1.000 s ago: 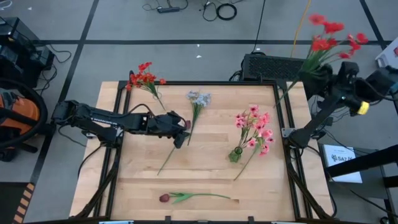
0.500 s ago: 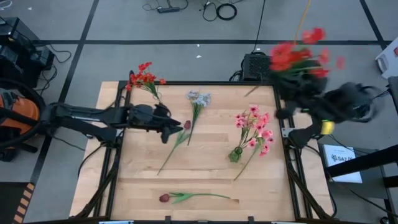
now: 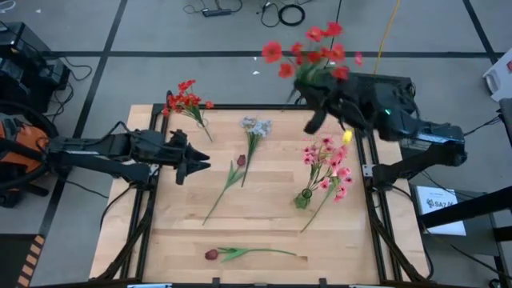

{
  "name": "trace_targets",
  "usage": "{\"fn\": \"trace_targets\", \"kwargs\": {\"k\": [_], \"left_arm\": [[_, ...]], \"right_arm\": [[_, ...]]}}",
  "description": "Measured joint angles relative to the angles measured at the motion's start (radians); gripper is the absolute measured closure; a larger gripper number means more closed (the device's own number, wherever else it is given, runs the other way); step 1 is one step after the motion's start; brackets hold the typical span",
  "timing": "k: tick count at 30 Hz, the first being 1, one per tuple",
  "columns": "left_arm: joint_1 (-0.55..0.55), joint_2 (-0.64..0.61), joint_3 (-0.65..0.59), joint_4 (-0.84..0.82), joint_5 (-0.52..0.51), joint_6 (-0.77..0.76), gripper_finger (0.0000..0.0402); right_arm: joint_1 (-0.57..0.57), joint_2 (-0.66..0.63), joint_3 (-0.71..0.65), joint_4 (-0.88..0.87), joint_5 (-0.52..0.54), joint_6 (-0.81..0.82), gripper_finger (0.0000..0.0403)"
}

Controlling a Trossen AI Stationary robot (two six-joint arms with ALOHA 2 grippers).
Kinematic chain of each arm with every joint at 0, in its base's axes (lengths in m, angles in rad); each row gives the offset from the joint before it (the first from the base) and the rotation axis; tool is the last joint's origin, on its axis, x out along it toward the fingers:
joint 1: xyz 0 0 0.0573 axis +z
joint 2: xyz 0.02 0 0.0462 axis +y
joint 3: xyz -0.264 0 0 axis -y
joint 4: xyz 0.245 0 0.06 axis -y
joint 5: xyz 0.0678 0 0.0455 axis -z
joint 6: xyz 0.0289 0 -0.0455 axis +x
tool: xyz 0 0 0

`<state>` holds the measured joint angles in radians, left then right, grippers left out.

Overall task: Sort flowers into vase by color
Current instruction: Put the red flowers into the transparent vase

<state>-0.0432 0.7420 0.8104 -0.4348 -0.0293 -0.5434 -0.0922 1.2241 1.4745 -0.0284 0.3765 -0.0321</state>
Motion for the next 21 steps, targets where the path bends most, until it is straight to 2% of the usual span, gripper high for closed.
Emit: {"fn": "trace_targets", "kwargs": {"k": [8, 12, 13, 16, 21], "left_arm": [[-0.024, -0.011, 0.0, -0.028, -0.001, -0.016, 0.023], [-0.038, -0.01, 0.0, -0.026, -0.002, -0.024, 0.023], [-0.039, -0.01, 0.0, -0.025, -0.002, -0.025, 0.023], [-0.044, -0.012, 0.0, -0.025, -0.008, -0.047, 0.023], [-0.045, -0.041, 0.0, -0.024, -0.012, -0.079, 0.023]], "right_arm": [[-0.313, 0.166, 0.002, -0.002, -0.475, 0.055, 0.0403], [-0.432, 0.255, 0.002, 0.005, -0.729, 0.083, 0.0403], [-0.45, 0.278, 0.002, 0.004, -0.761, 0.095, 0.0403], [-0.467, 0.345, 0.002, 0.004, -0.769, 0.113, 0.0403], [-0.446, 0.463, 0.002, 0.016, -0.774, 0.023, 0.0403]]}}
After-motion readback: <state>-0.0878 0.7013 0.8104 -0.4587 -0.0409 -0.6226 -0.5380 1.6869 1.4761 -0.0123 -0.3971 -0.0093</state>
